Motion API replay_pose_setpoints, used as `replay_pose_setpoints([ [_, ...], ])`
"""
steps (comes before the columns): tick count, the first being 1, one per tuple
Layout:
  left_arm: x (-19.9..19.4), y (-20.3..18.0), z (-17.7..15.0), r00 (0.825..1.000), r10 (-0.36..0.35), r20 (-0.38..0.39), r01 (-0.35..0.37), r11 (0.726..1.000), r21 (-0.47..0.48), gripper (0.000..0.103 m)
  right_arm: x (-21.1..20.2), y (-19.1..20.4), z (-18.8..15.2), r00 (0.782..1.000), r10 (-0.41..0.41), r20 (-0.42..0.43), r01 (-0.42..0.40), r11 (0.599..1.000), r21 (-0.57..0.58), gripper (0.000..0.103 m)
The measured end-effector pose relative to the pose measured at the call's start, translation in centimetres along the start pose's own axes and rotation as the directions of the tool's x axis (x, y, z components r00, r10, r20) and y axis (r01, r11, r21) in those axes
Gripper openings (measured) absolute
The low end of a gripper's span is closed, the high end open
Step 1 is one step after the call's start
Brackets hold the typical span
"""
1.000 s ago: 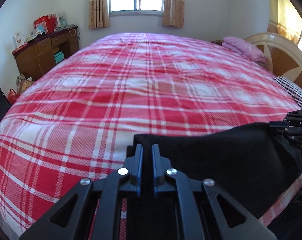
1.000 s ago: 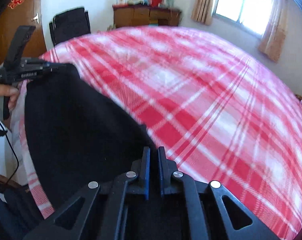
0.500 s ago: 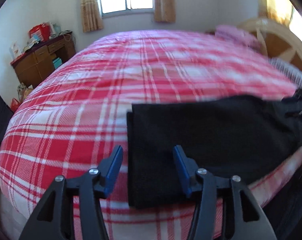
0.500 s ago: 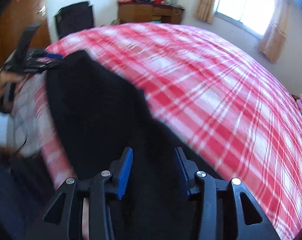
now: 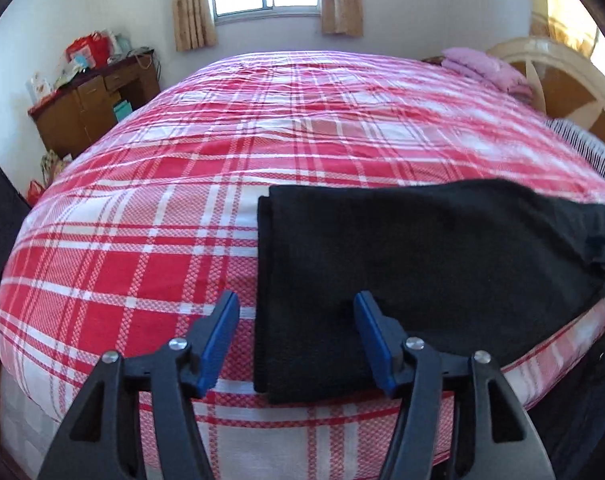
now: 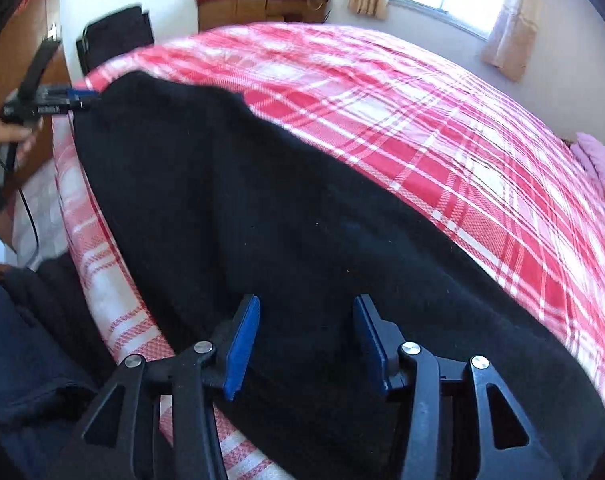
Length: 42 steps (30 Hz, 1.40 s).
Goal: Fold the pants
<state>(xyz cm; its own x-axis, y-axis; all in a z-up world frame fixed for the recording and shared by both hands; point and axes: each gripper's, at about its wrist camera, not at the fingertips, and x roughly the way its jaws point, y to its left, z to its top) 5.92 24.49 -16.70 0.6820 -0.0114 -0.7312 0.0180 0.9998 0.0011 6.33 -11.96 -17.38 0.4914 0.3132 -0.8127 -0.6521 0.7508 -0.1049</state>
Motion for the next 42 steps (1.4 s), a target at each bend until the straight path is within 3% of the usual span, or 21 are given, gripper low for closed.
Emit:
replay_pose_setpoints([
  [4, -2.3, -2.0, 1.8, 0.997, -0.011, 0.076, 0.008, 0.999, 0.032, 0.062, -2.8, -1.9, -0.7, 0.996, -0.064, 0.065, 0.061, 0.997, 0.057, 0.051],
  [7, -3.7, -5.2, 3.4, 0.99, -0.083, 0.111, 0.075, 0.994, 0.075, 0.062, -5.6, -4.5, -2.4, 0.987, -0.121, 0.107, 0.103, 0.981, 0.163, 0.051],
  [10, -4.0, -9.8, 4.6, 0.978, -0.178, 0.107, 0.159, 0.974, 0.16, 0.062, -8.8, -7.7, -4.2, 0.968, -0.215, 0.126, 0.171, 0.941, 0.293, 0.051],
  [12, -3.7, -13.4, 5.1, 0.966, -0.247, 0.079, 0.223, 0.947, 0.233, 0.062, -11.5, -10.2, -5.7, 0.95, -0.283, 0.135, 0.212, 0.897, 0.388, 0.051],
  [16, -2.8, -21.7, 5.3, 0.923, -0.385, 0.004, 0.358, 0.862, 0.359, 0.062, -16.5, -14.1, -8.9, 0.907, -0.404, 0.119, 0.278, 0.786, 0.552, 0.051],
  [20, -1.6, -30.4, 4.7, 0.865, -0.493, -0.095, 0.479, 0.753, 0.451, 0.062, -19.9, -17.0, -12.3, 0.871, -0.484, 0.083, 0.311, 0.675, 0.67, 0.051],
  [23, -1.7, -35.6, 3.7, 0.831, -0.536, -0.15, 0.53, 0.682, 0.504, 0.062, -20.9, -18.6, -13.9, 0.855, -0.516, 0.042, 0.339, 0.619, 0.708, 0.051],
  [26, -1.6, -38.9, 2.6, 0.809, -0.552, -0.202, 0.561, 0.622, 0.547, 0.062, -22.3, -20.2, -15.4, 0.839, -0.543, 0.007, 0.362, 0.569, 0.738, 0.051],
  [31, -0.4, -41.5, 1.6, 0.805, -0.53, -0.267, 0.576, 0.587, 0.569, 0.058, -23.7, -22.5, -17.4, 0.859, -0.511, -0.026, 0.334, 0.522, 0.785, 0.051],
  [33, -0.2, -42.2, 1.1, 0.806, -0.52, -0.285, 0.575, 0.57, 0.587, 0.041, -24.3, -23.2, -18.2, 0.874, -0.486, -0.025, 0.305, 0.507, 0.806, 0.051],
  [38, -0.4, -42.9, 0.1, 0.819, -0.509, -0.265, 0.547, 0.551, 0.631, 0.038, -25.3, -24.9, -20.3, 0.928, -0.367, 0.063, 0.113, 0.439, 0.891, 0.051],
  [41, -0.2, -42.7, 0.0, 0.815, -0.514, -0.266, 0.553, 0.556, 0.62, 0.037, -25.0, -25.1, -20.7, 0.946, -0.31, 0.092, 0.047, 0.414, 0.909, 0.051],
  [42, -0.2, -42.6, 0.1, 0.817, -0.513, -0.263, 0.551, 0.56, 0.619, 0.032, -24.7, -25.1, -20.7, 0.95, -0.298, 0.094, 0.039, 0.41, 0.911, 0.051],
])
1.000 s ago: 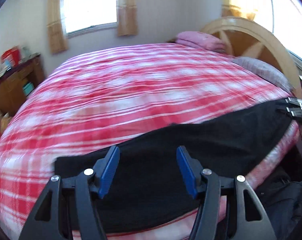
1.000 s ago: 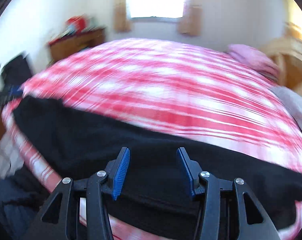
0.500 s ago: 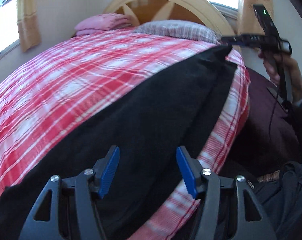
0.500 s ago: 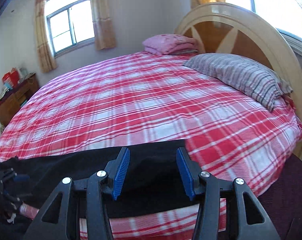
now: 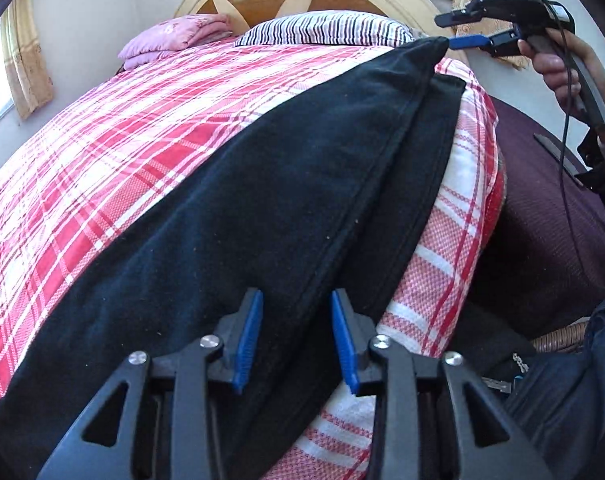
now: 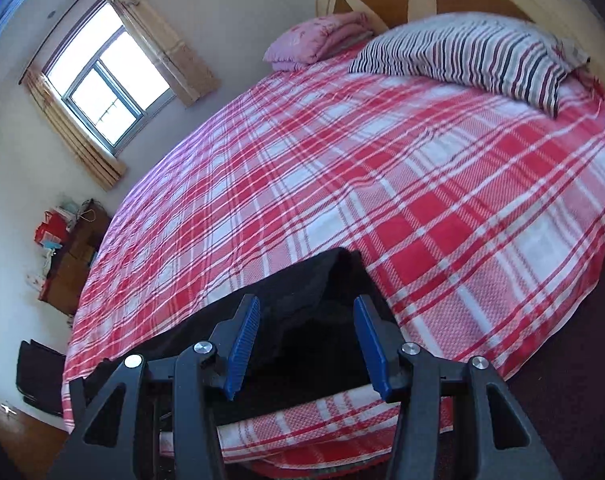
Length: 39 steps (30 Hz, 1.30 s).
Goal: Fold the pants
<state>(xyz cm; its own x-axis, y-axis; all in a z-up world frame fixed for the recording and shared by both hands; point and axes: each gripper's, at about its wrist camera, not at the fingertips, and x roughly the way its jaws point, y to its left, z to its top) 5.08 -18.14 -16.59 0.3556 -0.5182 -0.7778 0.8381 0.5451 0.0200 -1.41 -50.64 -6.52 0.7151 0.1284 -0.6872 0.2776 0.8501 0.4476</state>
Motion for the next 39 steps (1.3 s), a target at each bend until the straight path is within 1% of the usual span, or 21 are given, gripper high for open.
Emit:
replay_pose_setpoints([
  [1, 0.0, 0.1, 0.0, 1.0, 0.007, 0.002, -0.007, 1.0, -0.005, 0.028, 0.4, 0.0, -0.1, 1.0, 0.005, -0.011, -0.005, 1.0, 0.005, 0.051],
  [2, 0.0, 0.5, 0.0, 1.0, 0.01, 0.003, -0.01, 1.0, -0.02, 0.017, 0.7, 0.0, -0.2, 1.0, 0.009, -0.019, -0.009, 1.0, 0.009, 0.051],
  [3, -0.2, 0.8, 0.1, 1.0, 0.008, 0.006, -0.007, 0.999, -0.037, 0.009, 1.1, 0.0, -0.3, 0.999, 0.012, -0.032, -0.012, 1.0, 0.009, 0.051],
  [4, -0.3, 1.1, 0.1, 1.0, 0.002, 0.009, -0.001, 0.999, -0.054, 0.009, 1.6, 0.1, -0.5, 0.999, 0.012, -0.045, -0.012, 1.0, 0.006, 0.047],
  [5, -0.4, 1.5, 0.1, 1.0, -0.009, 0.013, 0.01, 0.997, -0.072, 0.008, 1.8, 0.1, -0.6, 0.999, 0.006, -0.051, -0.006, 1.0, -0.003, 0.036],
  [7, -0.5, 1.5, 0.1, 1.0, -0.008, 0.014, 0.009, 0.997, -0.074, 0.007, 2.3, 0.2, -0.8, 0.999, -0.006, -0.047, 0.005, 1.0, -0.02, 0.021],
  [8, -0.5, 1.5, 0.2, 1.0, -0.01, 0.015, 0.011, 0.997, -0.076, 0.007, 2.3, 0.3, -0.7, 1.0, 0.003, -0.028, -0.003, 1.0, -0.028, 0.017],
  [10, -0.5, 1.6, 0.3, 1.0, -0.012, 0.018, 0.014, 0.997, -0.082, 0.006, 2.3, 0.9, -0.2, 1.0, -0.002, 0.001, 0.002, 0.998, -0.059, 0.012],
  [12, -0.8, 2.1, 0.6, 0.999, -0.015, 0.031, 0.018, 0.995, -0.098, 0.006, 2.5, 2.0, 0.8, 0.999, -0.013, 0.037, 0.017, 0.995, -0.101, 0.011],
  [15, -2.1, 3.7, 1.0, 0.997, -0.008, 0.071, 0.019, 0.988, -0.151, 0.005, 2.3, 4.0, 2.5, 0.996, 0.016, 0.088, -0.002, 0.987, -0.158, 0.01],
  [16, -2.5, 4.2, 1.2, 0.996, -0.009, 0.088, 0.024, 0.985, -0.172, 0.004, 1.9, 5.3, 3.3, 0.992, 0.033, 0.125, -0.008, 0.981, -0.196, 0.01],
  [17, -3.0, 4.9, 1.4, 0.995, -0.014, 0.104, 0.034, 0.98, -0.195, 0.004, 1.6, 5.9, 3.7, 0.988, 0.047, 0.144, -0.015, 0.976, -0.217, 0.01],
  [19, -3.6, 5.7, 1.7, 0.991, -0.016, 0.129, 0.044, 0.974, -0.223, 0.004, 0.7, 7.8, 4.6, 0.975, 0.083, 0.208, -0.022, 0.96, -0.28, 0.01],
  [21, -4.0, 5.9, 1.7, 0.989, -0.024, 0.147, 0.058, 0.971, -0.231, 0.004, 0.4, 8.7, 4.8, 0.968, 0.098, 0.23, -0.022, 0.95, -0.311, 0.01],
  [23, -4.1, 5.8, 1.5, 0.988, -0.035, 0.15, 0.068, 0.972, -0.225, 0.004, 0.4, 8.8, 4.4, 0.972, 0.071, 0.223, 0.004, 0.948, -0.319, 0.01],
  [25, -3.9, 5.4, 1.2, 0.988, -0.064, 0.144, 0.094, 0.973, -0.21, 0.004, 0.6, 7.7, 3.3, 0.977, 0.004, 0.212, 0.062, 0.951, -0.304, 0.01],
  [29, -2.6, 3.3, 0.3, 0.987, -0.122, 0.103, 0.137, 0.98, -0.147, 0.004, 1.0, 3.2, 0.1, 0.986, -0.067, 0.15, 0.102, 0.966, -0.238, 0.01],
  [31, -2.2, 2.4, -0.1, 0.988, -0.132, 0.08, 0.141, 0.982, -0.122, 0.004, 1.1, 1.0, -1.8, 0.989, -0.097, 0.115, 0.12, 0.97, -0.213, 0.01],
  [34, -1.4, 1.4, -0.4, 0.991, -0.123, 0.055, 0.128, 0.987, -0.097, 0.004, 1.4, -0.4, -3.3, 0.99, -0.125, 0.072, 0.138, 0.967, -0.216, 0.01],
  [37, -1.4, 1.4, -0.4, 0.99, -0.131, 0.059, 0.137, 0.984, -0.11, 0.004, 1.1, -1.1, -4.3, 0.991, -0.119, 0.054, 0.128, 0.97, -0.207, 0.01],
  [39, -1.3, 1.5, -0.5, 0.988, -0.141, 0.063, 0.148, 0.982, -0.118, 0.004, 1.3, -1.0, -4.4, 0.989, -0.136, 0.048, 0.144, 0.967, -0.211, 0.01],
])
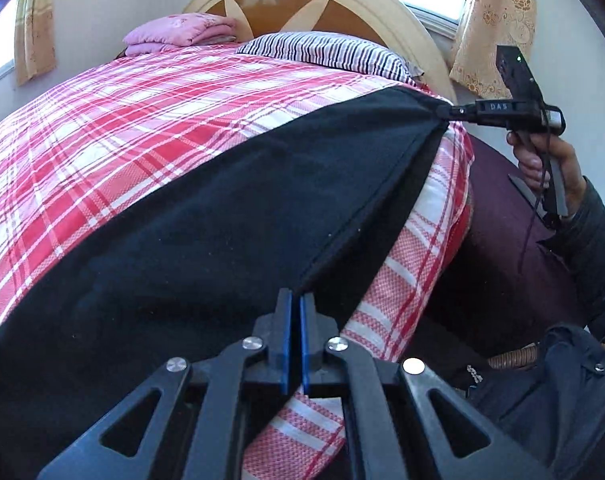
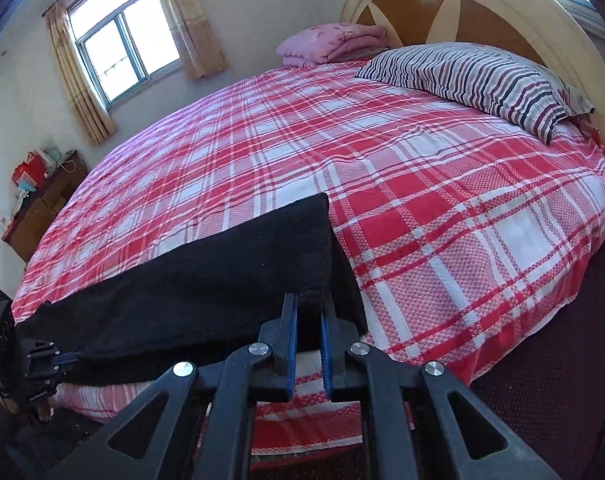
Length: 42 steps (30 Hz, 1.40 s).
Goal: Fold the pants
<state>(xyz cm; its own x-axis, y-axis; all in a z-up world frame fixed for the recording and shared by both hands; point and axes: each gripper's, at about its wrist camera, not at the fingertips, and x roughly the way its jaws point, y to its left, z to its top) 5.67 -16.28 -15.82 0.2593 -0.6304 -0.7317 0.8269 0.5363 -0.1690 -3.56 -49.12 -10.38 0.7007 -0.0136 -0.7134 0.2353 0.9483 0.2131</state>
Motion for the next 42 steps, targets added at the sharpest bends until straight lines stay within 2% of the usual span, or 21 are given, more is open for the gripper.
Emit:
replay_pose_setpoints([
  [3, -0.1, -0.2, -0.1, 1.0, -0.008, 0.008, 0.008, 1.0, 0.003, 0.004, -0.1, 0.3, 0.0, 1.0, -0.01, -0.01, 0.01, 1.0, -0.002, 0.01],
  [8, -0.8, -0.2, -0.3, 0.999, -0.026, 0.037, 0.026, 1.0, -0.007, 0.004, -1.7, 0.7, 0.4, 0.999, 0.0, 0.035, 0.0, 1.0, -0.002, 0.01],
  [13, -0.2, -0.6, -0.9, 0.999, -0.045, 0.021, 0.045, 0.999, 0.002, 0.004, 0.4, -0.9, -0.2, 1.0, -0.022, -0.022, 0.023, 0.999, 0.042, 0.01],
  [21, 0.6, -0.9, -1.4, 0.999, -0.049, 0.0, 0.049, 0.999, 0.0, 0.004, 0.8, -1.2, -0.1, 1.0, -0.021, -0.019, 0.022, 0.999, 0.048, 0.01],
  [31, 0.1, -0.9, -1.6, 0.998, -0.053, 0.015, 0.053, 0.999, 0.006, 0.004, 0.2, -1.3, 0.0, 0.999, -0.027, -0.044, 0.028, 0.999, 0.044, 0.01],
  [33, -0.7, -0.7, -1.6, 0.998, -0.056, 0.036, 0.056, 0.998, 0.0, 0.005, -0.1, -1.1, 0.0, 0.998, -0.044, -0.044, 0.045, 0.999, 0.027, 0.016],
  [35, -1.9, -0.3, -1.7, 0.997, -0.056, 0.058, 0.057, 0.998, -0.012, 0.004, -0.8, -1.0, -0.1, 0.995, -0.103, -0.011, 0.103, 0.995, 0.02, 0.027],
  [37, -3.1, 0.3, -1.9, 0.996, -0.046, 0.077, 0.048, 0.998, -0.027, 0.005, -1.3, -0.8, 0.0, 0.989, -0.147, 0.018, 0.147, 0.989, 0.018, 0.033],
  [40, -5.5, 2.0, -2.7, 0.993, -0.013, 0.115, 0.022, 0.997, -0.072, 0.006, -2.4, 0.3, 0.2, 0.968, -0.237, 0.086, 0.239, 0.971, -0.01, 0.035],
  [42, -6.1, 3.2, -2.7, 0.993, 0.028, 0.117, -0.016, 0.994, -0.11, 0.006, -2.8, 1.7, 0.3, 0.971, -0.211, 0.113, 0.216, 0.976, -0.036, 0.035],
])
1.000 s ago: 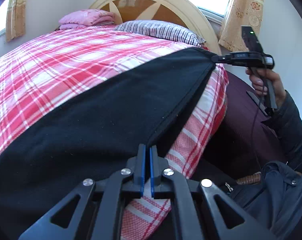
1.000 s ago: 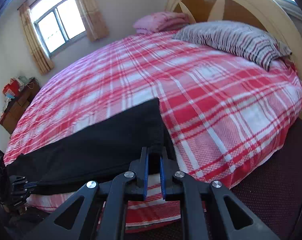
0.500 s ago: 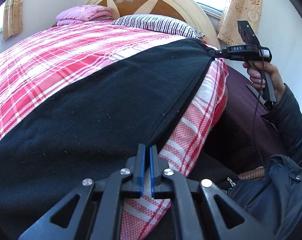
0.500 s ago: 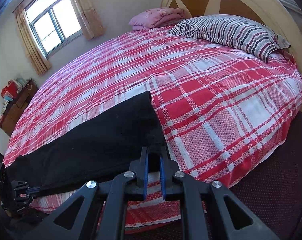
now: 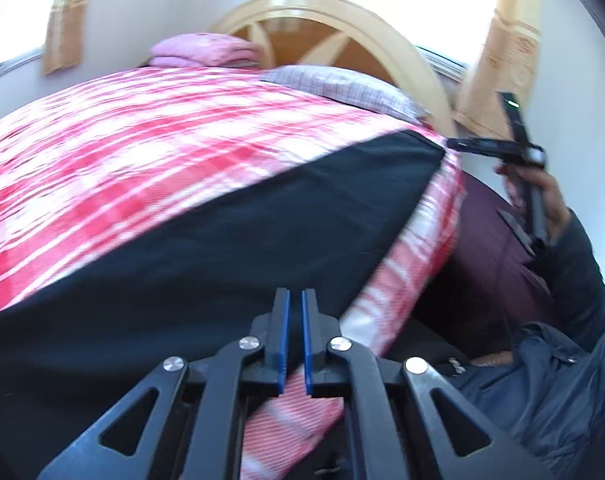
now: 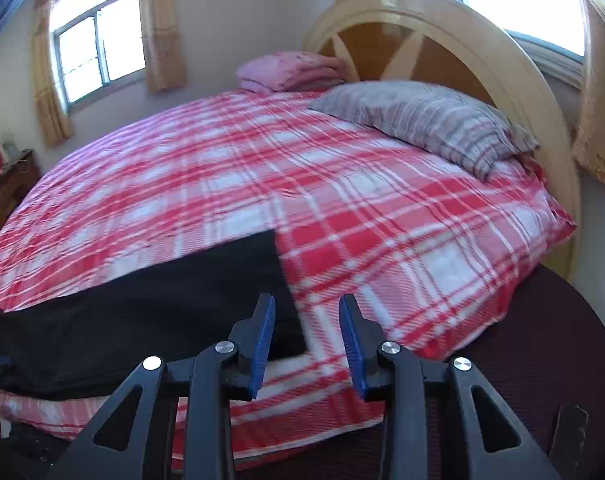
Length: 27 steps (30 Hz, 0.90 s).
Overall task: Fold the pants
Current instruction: 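Pull the held pants edge across the bed with the left tool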
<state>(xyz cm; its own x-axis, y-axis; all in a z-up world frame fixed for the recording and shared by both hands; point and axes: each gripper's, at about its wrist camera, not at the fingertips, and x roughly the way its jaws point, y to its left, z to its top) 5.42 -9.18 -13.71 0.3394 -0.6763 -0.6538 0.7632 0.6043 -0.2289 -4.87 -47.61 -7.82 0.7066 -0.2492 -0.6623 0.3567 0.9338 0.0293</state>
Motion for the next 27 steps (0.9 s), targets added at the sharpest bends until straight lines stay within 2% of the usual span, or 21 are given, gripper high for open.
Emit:
replay_pose_setpoints([
  [3, -0.2, 2.5, -0.1, 0.999, 0.042, -0.003, -0.042, 0.996, -0.08, 0.006, -0.4, 4.3, -0.2, 0.997, 0.077, -0.002, -0.077, 0.991, -0.107, 0.035],
  [6, 1.0, 3.7, -1.3, 0.997, 0.051, -0.049, -0.057, 0.992, -0.114, 0.006, -0.3, 10.1, -1.3, 0.989, 0.142, -0.03, -0.145, 0.954, -0.264, 0.035],
  [10, 2.6, 3.2, -2.6, 0.992, -0.002, -0.123, -0.01, 0.995, -0.1, 0.006, 0.8, 17.1, -3.8, 0.956, 0.262, -0.133, -0.293, 0.869, -0.399, 0.035],
  [13, 2.8, 2.6, -3.2, 0.989, -0.042, -0.145, 0.028, 0.995, -0.096, 0.008, 2.4, 20.8, -5.9, 0.929, 0.302, -0.212, -0.367, 0.823, -0.435, 0.035],
  [16, 2.6, 2.4, -3.7, 0.985, -0.067, -0.157, 0.05, 0.993, -0.106, 0.008, 4.1, 21.7, -7.9, 0.926, 0.268, -0.266, -0.367, 0.806, -0.464, 0.035],
  [19, 1.7, 2.4, -3.6, 0.985, -0.056, -0.163, 0.041, 0.995, -0.092, 0.008, 3.7, 21.0, -8.1, 0.926, 0.277, -0.257, -0.371, 0.797, -0.477, 0.035],
  [21, 0.4, 2.7, -3.2, 0.99, 0.001, -0.141, -0.011, 0.997, -0.071, 0.008, 3.3, 20.5, -7.4, 0.917, 0.294, -0.268, -0.389, 0.807, -0.444, 0.035],
  [23, -1.1, 3.6, -2.9, 0.992, 0.053, -0.112, -0.06, 0.996, -0.069, 0.009, 2.7, 20.7, -7.0, 0.918, 0.31, -0.247, -0.391, 0.812, -0.433, 0.035],
  [25, -2.0, 4.8, -3.0, 0.991, 0.087, -0.101, -0.097, 0.991, -0.091, 0.017, 2.3, 21.7, -6.7, 0.915, 0.331, -0.231, -0.402, 0.8, -0.445, 0.035],
  [27, -1.9, 5.6, -3.7, 0.985, 0.124, -0.122, -0.136, 0.986, -0.092, 0.029, 2.1, 22.8, -6.8, 0.907, 0.349, -0.237, -0.421, 0.781, -0.461, 0.036],
])
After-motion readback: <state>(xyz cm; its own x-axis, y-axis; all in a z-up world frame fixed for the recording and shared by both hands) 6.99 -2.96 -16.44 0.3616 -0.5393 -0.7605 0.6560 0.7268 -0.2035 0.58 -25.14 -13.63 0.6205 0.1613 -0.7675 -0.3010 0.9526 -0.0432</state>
